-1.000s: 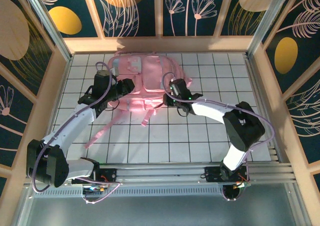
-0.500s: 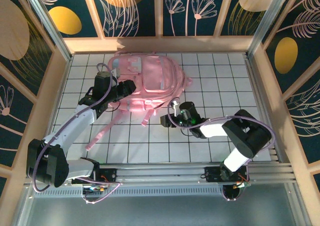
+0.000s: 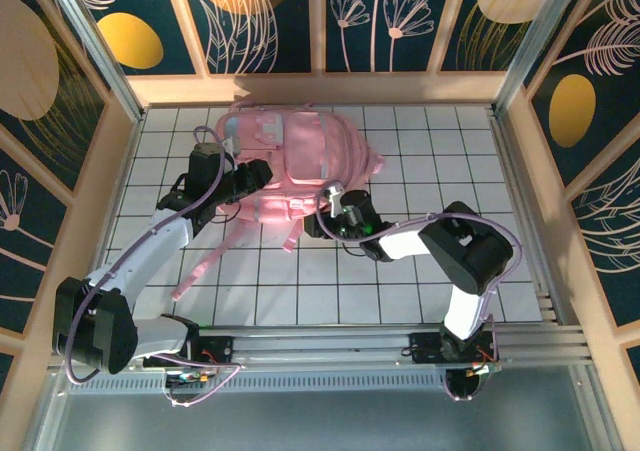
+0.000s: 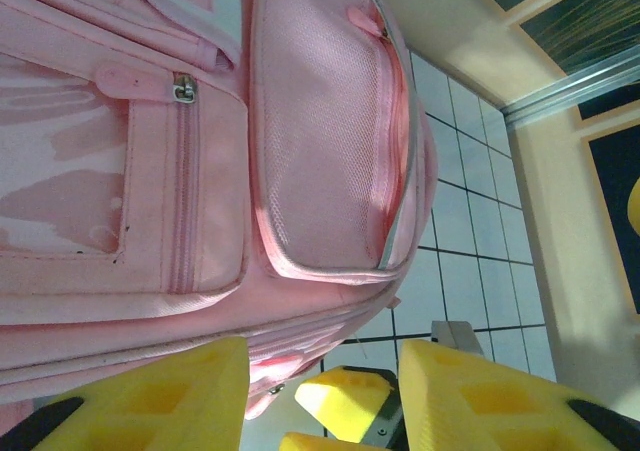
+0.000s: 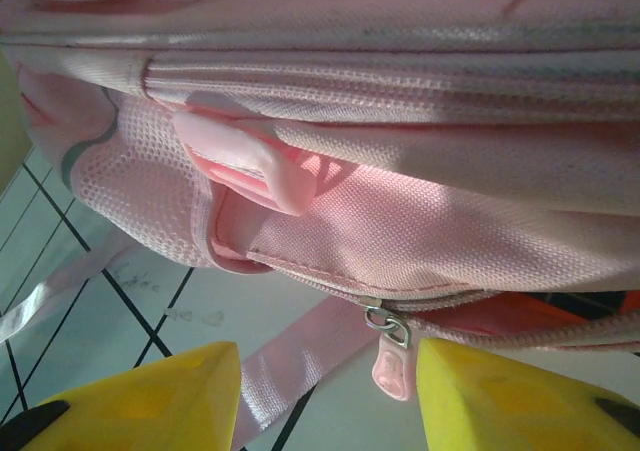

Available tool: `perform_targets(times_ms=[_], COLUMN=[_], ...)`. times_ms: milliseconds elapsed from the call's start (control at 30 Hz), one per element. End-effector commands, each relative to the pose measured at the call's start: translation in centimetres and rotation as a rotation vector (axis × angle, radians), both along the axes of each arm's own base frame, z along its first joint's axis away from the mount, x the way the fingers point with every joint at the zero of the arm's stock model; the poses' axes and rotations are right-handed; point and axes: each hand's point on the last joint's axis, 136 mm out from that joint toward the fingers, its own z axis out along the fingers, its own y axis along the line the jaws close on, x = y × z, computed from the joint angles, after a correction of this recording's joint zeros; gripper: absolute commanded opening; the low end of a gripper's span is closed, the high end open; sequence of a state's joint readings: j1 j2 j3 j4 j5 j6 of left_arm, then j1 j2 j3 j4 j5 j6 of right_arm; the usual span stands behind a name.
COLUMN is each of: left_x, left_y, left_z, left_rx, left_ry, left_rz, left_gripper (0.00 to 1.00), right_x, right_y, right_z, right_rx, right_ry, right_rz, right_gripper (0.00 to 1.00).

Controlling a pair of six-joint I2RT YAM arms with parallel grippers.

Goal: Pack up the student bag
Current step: Zip the student bag at the top-center of the table.

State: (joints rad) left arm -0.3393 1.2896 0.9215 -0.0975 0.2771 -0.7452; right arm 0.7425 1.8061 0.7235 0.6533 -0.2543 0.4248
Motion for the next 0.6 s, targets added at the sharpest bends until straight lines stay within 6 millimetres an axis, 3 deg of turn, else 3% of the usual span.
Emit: perform_targets(times_ms=[0, 300, 567], left_x=[-0.1, -0.3, -0.1], left_y=[-0.1, 0.0, -0.1], left_z=[0.6, 0.3, 0.6], left_rx=[-0.014, -0.004, -0.014], left_ry=[-0.023, -0.019, -0.016], left_rz=[-0.002, 0.001, 0.002], left_gripper=[0.44, 0.44, 0.44], right_x=[0.2, -0.6, 0.7], right_y=[0.2, 0.3, 1.0], right_z=[-0.9, -2.9, -3.8], right_rx=[-0.022, -0.053, -0.084], right_ry=[0.023, 0.090, 0.098], right_rz=[-0.017, -0.031, -0.047], right_gripper=[0.50, 0.48, 0.44])
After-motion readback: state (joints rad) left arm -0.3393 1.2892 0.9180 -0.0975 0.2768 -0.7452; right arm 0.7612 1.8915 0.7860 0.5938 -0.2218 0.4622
